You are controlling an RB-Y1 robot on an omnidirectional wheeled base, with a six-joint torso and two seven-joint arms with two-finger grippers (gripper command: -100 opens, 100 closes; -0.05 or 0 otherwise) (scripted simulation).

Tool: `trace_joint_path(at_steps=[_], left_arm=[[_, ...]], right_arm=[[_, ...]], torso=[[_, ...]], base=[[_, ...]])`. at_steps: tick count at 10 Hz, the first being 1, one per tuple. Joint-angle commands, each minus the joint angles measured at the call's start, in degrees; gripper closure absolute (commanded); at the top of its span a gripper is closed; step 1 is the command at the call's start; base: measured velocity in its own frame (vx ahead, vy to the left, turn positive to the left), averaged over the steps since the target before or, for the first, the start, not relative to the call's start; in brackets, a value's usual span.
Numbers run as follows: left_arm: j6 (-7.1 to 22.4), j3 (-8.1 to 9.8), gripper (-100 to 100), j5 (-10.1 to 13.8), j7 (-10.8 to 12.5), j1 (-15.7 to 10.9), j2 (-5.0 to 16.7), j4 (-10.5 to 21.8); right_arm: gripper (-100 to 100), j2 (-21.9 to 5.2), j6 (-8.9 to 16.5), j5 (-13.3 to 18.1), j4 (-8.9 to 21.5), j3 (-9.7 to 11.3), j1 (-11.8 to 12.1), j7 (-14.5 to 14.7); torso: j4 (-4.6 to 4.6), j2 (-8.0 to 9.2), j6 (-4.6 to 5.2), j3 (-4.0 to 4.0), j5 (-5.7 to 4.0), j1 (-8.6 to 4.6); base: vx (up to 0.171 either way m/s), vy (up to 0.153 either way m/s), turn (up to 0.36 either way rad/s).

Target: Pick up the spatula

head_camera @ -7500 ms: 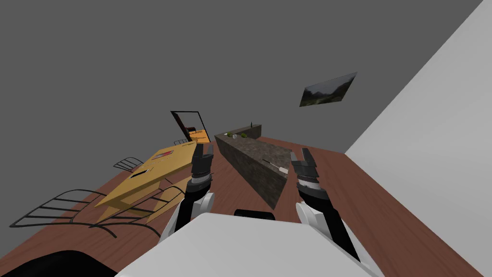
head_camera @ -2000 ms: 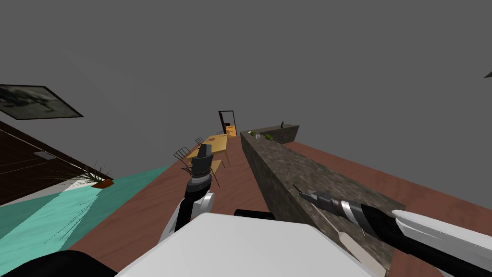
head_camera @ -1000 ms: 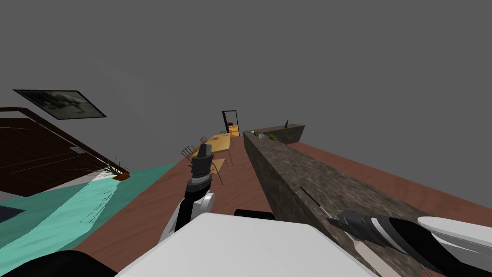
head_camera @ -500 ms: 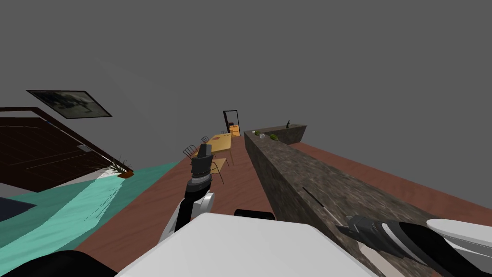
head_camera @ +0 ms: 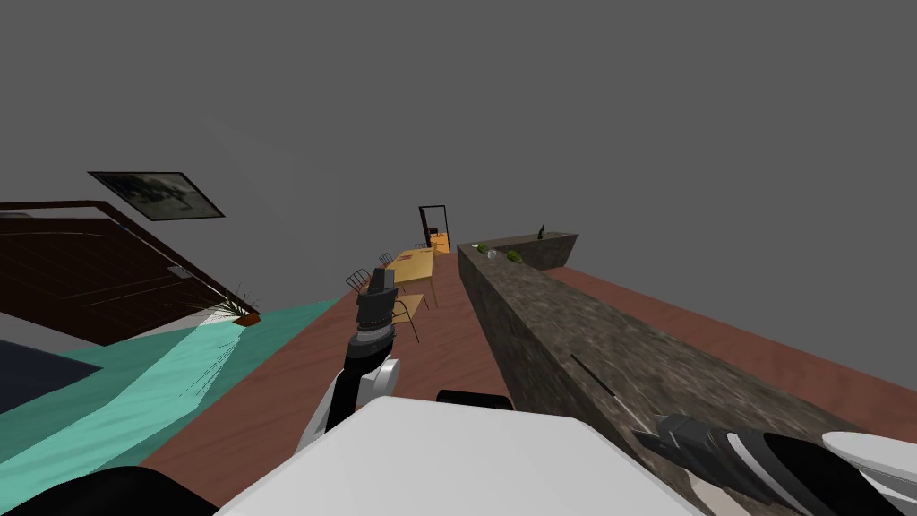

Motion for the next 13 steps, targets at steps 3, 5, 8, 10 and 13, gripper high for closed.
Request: trace_joint_path(at_steps=[3,5,8,10,13], left_arm=[[0.0,0.0,0,0.0,0.0,0.0,0.0,0.0],[0.0,0.0,0,0.0,0.0,0.0,0.0,0.0],[0.0,0.0,0,0.0,0.0,0.0,0.0,0.0],[0.0,0.0,0,0.0,0.0,0.0,0.0,0.0],[0.0,0.0,0,0.0,0.0,0.0,0.0,0.0]], right_arm=[[-100,2.1,-0.1,-0.6,0.9,-1.2,2.2,2.1],[100,2.2,-0.1,-0.6,0.9,-1.2,2.3,2.3],[100,2.2,-0.1,-0.6,0.9,-1.2,2.3,2.3],[100,0.1,-0.1,-0.9,0.0,-1.3,1.5,1.2],[100,-2.1,-0.3,-1.6,-0.7,-2.1,1.5,0.3]], torso=[[-0.01,-0.04,-0.01,-0.02,-0.02,0.02],[-0.01,-0.03,-0.04,-0.02,-0.07,-0.05],[-0.02,-0.04,-0.03,-0.03,-0.11,-0.14],[-0.02,-0.04,-0.03,-0.03,-0.11,-0.15],[0.01,0.08,-0.01,0.04,-0.1,-0.17]], base=[[0.021,0.006,0.062],[0.0,0.0,0.0],[0.0,0.0,0.0],[-0.012,-0.005,-0.05],[-0.029,-0.009,-0.085]])
